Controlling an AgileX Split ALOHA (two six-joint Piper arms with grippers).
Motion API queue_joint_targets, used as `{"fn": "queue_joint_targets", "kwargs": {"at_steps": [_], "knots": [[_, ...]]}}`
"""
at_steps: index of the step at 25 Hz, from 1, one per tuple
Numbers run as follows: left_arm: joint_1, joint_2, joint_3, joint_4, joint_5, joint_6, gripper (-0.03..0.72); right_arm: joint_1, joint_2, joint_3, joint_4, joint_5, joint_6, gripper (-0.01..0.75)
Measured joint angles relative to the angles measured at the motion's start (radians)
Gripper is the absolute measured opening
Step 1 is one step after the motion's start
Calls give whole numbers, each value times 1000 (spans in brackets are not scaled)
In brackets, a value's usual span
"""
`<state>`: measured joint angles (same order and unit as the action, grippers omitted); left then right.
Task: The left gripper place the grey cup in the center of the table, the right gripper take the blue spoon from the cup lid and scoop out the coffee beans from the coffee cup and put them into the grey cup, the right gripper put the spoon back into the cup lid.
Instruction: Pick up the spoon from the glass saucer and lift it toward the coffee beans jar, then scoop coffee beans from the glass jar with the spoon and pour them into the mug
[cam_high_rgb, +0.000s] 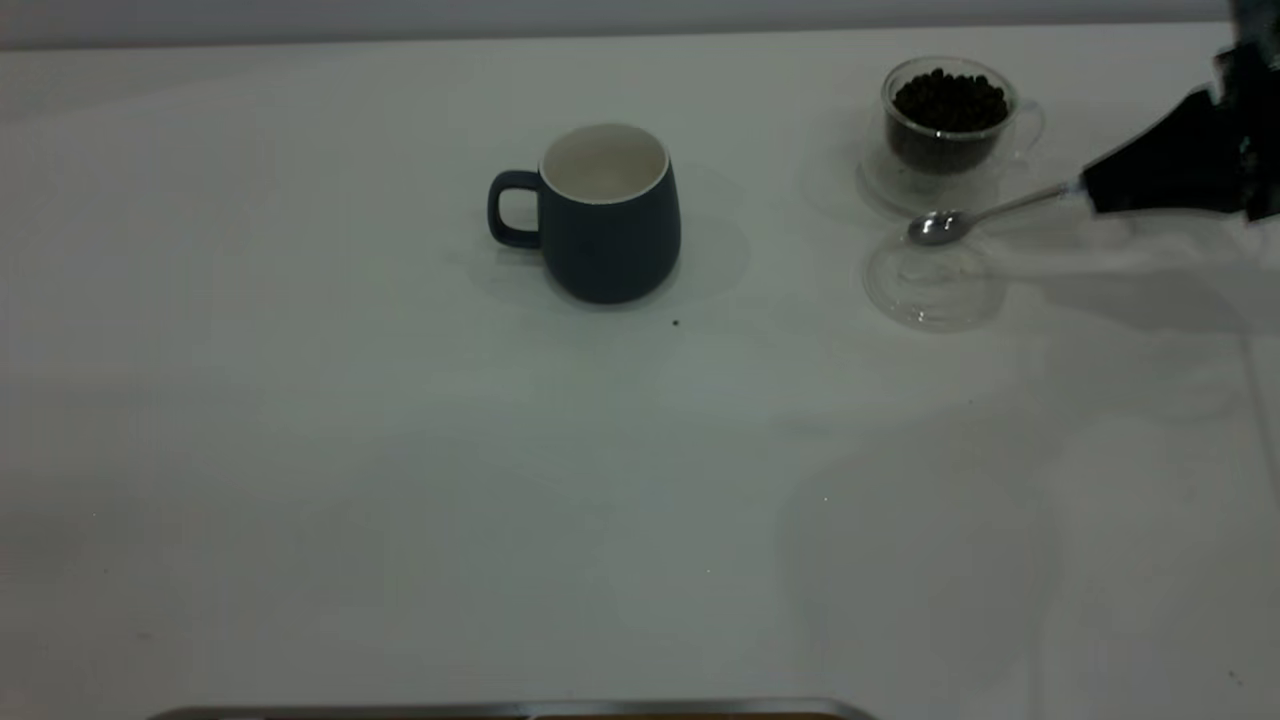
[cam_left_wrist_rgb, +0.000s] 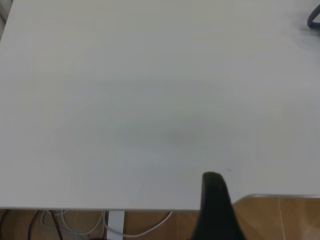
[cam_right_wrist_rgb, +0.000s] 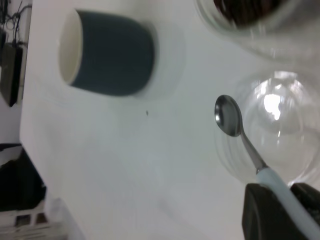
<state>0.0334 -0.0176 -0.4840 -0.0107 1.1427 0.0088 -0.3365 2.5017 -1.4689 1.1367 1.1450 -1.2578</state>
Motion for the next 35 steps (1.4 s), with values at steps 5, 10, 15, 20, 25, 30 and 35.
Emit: {"fn": "queue_joint_targets", "kwargs": {"at_steps": [5,10,15,20,25,30,35], "knots": [[0,0,0,0,0,0,588,-2,-123,-6,34,10,0,97],[0,0,0,0,0,0,588,19,-132,-116,80,-19,94,97],[0,0,0,0,0,0,588,56,-109,-170,28,-144,190,97],[0,0,0,0,0,1,588,77,-71,-175,7,-220,199,97],[0,0,0,0,1,1,588,87,-47,-176,8,-251,201,97],[0,0,0,0,1,1,588,88,-37,-176,9,-251,201,97],[0,0,0,0,1,1,588,88,-14,-177,6,-200,202,97]]}}
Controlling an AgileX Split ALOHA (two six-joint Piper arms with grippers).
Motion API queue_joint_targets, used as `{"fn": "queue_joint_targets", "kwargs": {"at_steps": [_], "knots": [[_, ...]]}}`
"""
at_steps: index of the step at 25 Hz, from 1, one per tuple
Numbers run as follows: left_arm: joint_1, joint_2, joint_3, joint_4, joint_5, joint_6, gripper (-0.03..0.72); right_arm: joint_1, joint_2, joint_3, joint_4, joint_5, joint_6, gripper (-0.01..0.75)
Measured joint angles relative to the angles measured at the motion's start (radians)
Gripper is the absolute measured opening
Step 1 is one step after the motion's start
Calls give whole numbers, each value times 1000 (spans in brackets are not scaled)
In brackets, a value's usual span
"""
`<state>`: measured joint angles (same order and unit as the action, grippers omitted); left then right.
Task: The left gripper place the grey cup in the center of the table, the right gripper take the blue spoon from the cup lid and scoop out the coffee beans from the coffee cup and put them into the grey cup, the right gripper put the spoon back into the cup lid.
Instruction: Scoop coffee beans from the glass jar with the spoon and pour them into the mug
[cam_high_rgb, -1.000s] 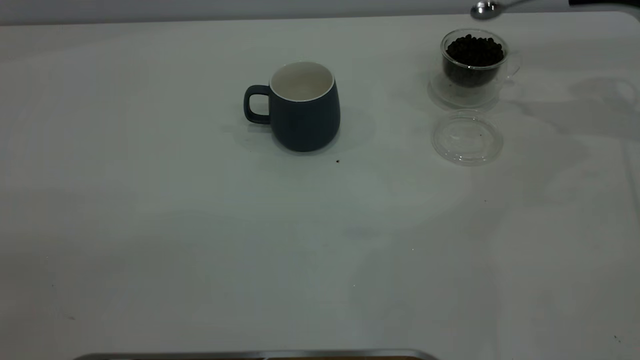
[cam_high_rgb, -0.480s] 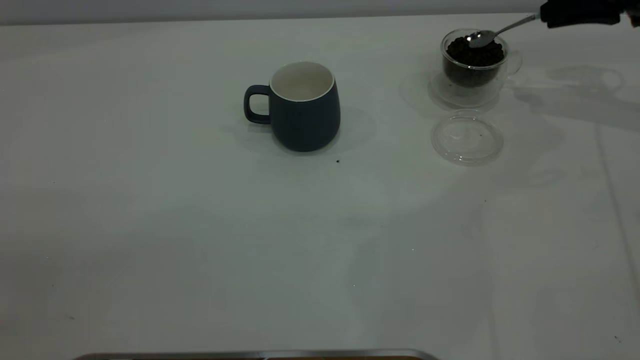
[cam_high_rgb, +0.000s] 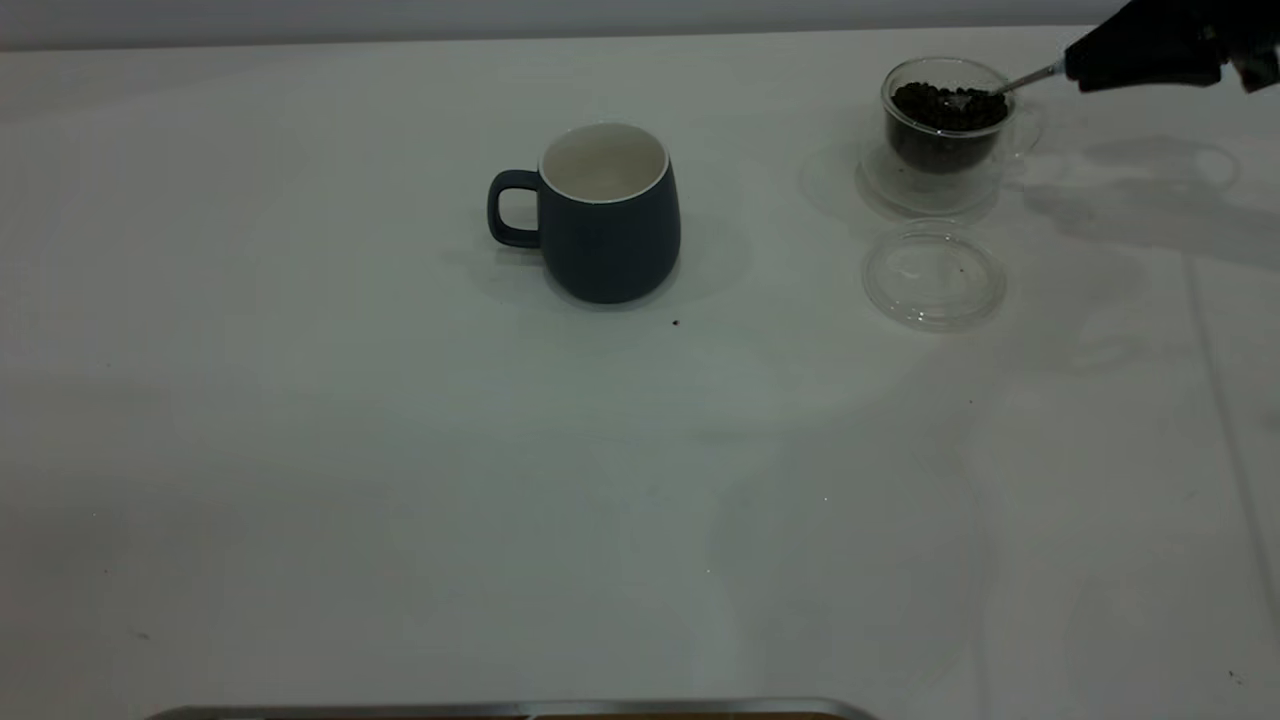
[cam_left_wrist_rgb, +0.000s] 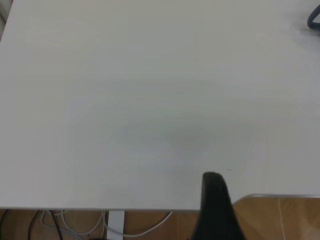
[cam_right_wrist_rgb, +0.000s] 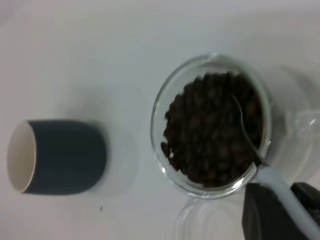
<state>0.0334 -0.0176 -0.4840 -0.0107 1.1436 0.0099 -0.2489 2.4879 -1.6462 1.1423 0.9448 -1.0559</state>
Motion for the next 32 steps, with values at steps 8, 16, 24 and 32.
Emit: {"fn": "queue_joint_targets", "kwargs": {"at_steps": [8,16,24,32], "knots": [[0,0,0,0,0,-1,588,-14,1,0,-2,54,55,97],[0,0,0,0,0,-1,588,-81,3,0,-3,133,129,97],[0,0,0,0,0,-2,588,-80,49,0,32,187,132,97],[0,0,0,0,0,-2,588,-80,52,0,75,198,132,97]]}}
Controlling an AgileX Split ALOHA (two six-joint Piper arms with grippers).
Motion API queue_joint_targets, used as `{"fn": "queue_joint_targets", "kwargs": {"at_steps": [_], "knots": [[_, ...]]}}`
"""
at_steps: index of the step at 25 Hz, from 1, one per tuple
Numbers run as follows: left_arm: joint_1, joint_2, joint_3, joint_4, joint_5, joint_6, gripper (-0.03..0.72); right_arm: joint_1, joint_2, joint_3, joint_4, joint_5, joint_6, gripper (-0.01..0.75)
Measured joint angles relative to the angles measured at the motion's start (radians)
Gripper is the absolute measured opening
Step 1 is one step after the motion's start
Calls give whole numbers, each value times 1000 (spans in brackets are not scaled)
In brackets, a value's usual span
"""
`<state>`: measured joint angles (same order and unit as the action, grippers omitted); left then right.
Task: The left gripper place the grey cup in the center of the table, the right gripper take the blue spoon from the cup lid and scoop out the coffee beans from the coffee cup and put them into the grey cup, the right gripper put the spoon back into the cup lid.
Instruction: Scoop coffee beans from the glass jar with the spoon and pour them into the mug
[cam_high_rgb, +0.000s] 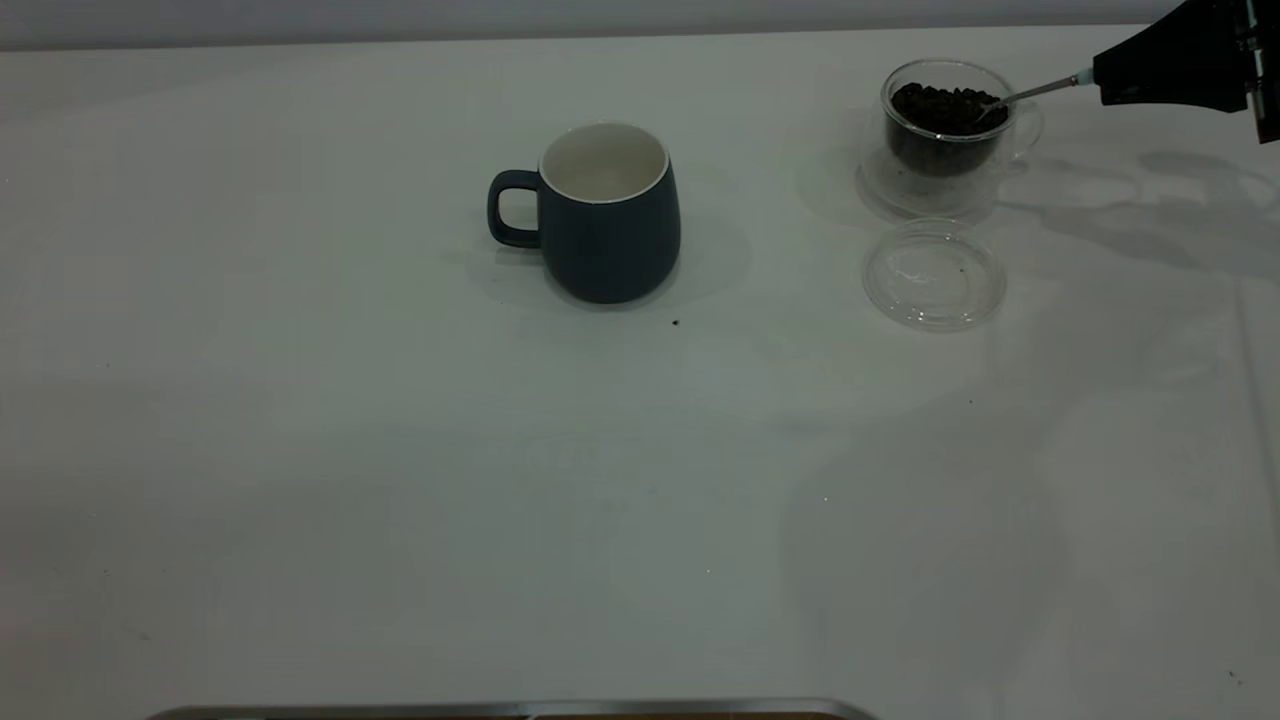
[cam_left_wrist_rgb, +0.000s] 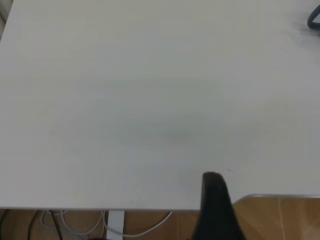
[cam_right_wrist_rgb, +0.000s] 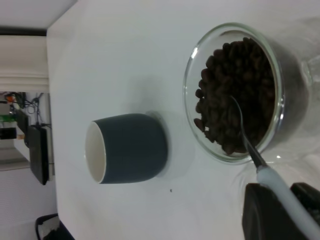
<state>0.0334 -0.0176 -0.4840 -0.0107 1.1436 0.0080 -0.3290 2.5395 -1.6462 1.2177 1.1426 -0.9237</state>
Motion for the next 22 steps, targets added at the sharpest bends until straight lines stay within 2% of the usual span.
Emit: {"fn": "queue_joint_targets", "kwargs": {"at_steps": [13,22], "knots": [[0,0,0,0,0,0,588,-2,0,0,57,14,3,97],[0,0,0,0,0,1,588,-37,0,0,61,17,52,97]]}}
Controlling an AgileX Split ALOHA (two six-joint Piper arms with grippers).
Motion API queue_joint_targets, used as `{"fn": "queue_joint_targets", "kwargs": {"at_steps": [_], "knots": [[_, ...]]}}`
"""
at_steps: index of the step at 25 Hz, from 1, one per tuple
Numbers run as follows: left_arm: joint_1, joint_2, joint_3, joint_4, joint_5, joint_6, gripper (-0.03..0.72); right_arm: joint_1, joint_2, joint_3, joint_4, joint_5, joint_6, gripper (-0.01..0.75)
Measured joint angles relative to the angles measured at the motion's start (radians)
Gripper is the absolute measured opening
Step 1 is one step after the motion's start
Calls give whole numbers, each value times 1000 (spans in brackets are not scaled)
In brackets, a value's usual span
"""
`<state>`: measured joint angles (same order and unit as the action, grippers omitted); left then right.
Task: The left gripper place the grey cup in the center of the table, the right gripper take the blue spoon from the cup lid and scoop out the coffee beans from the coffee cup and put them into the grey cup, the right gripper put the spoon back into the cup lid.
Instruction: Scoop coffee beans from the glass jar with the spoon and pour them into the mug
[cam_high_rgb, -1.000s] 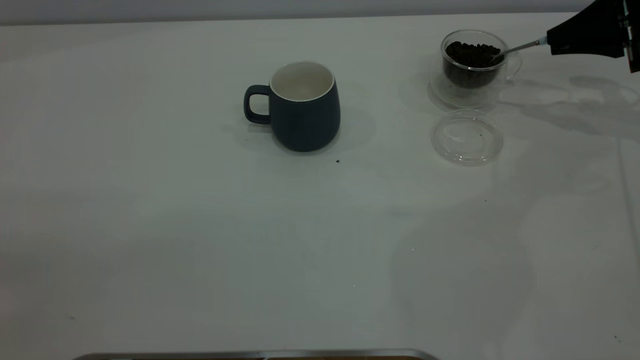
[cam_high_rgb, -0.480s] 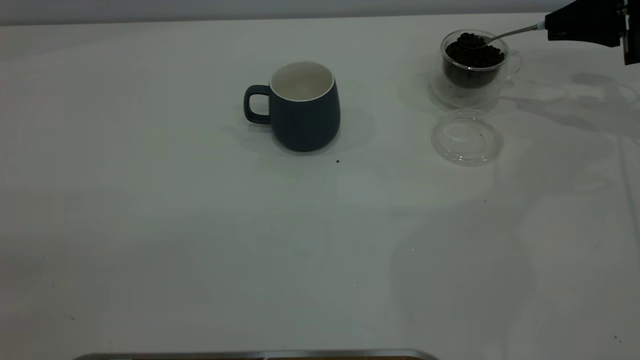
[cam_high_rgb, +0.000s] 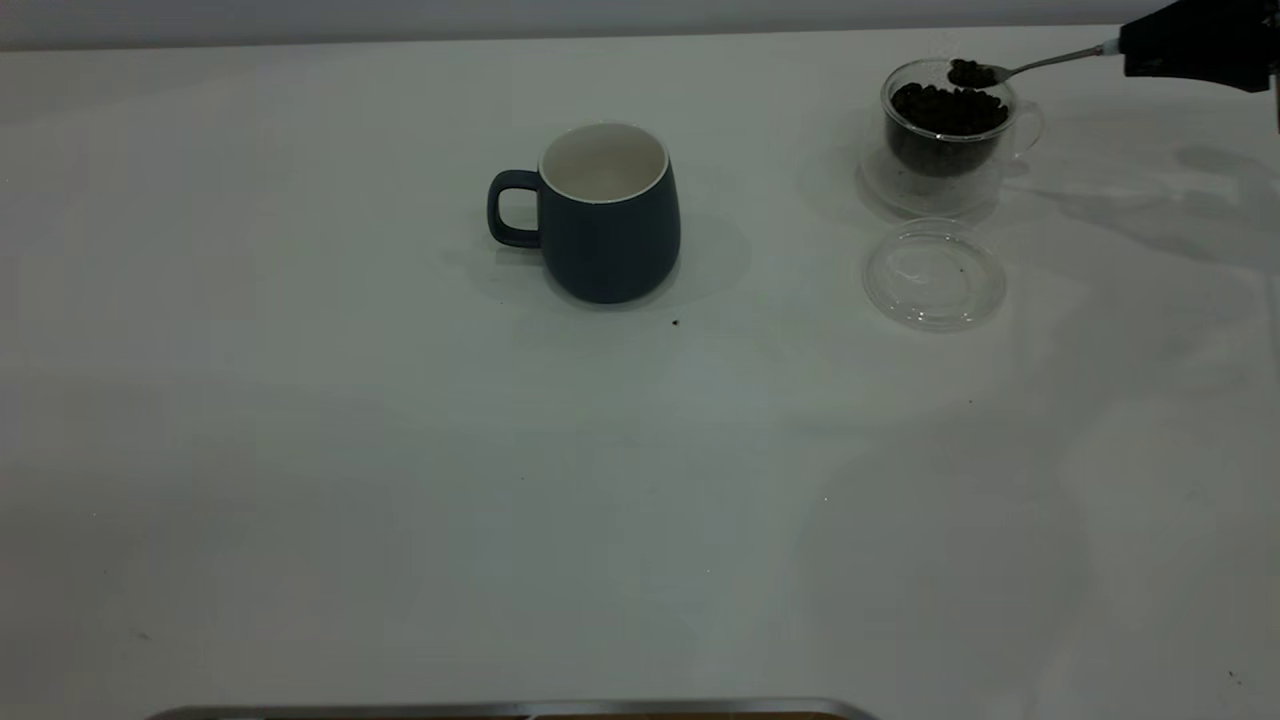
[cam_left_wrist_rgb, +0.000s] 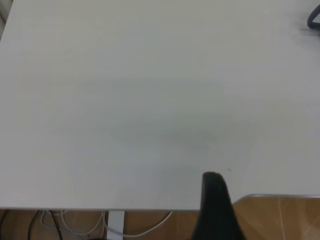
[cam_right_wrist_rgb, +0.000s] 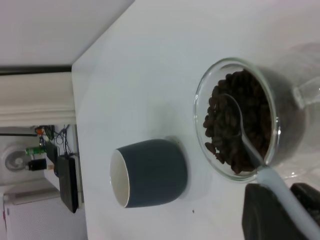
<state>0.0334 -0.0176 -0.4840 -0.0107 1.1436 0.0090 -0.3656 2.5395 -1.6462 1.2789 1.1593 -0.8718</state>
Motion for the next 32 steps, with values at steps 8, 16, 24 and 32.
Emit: {"fn": "queue_joint_targets", "kwargs": {"at_steps": [8,16,24,32], "knots": [[0,0,0,0,0,0,588,-1,-3,0,-10,2,13,97],[0,0,0,0,0,0,588,8,-41,0,-4,5,14,97],[0,0,0,0,0,0,588,42,-41,0,-7,4,15,97],[0,0,0,0,0,0,588,128,-41,0,13,4,16,97]]}}
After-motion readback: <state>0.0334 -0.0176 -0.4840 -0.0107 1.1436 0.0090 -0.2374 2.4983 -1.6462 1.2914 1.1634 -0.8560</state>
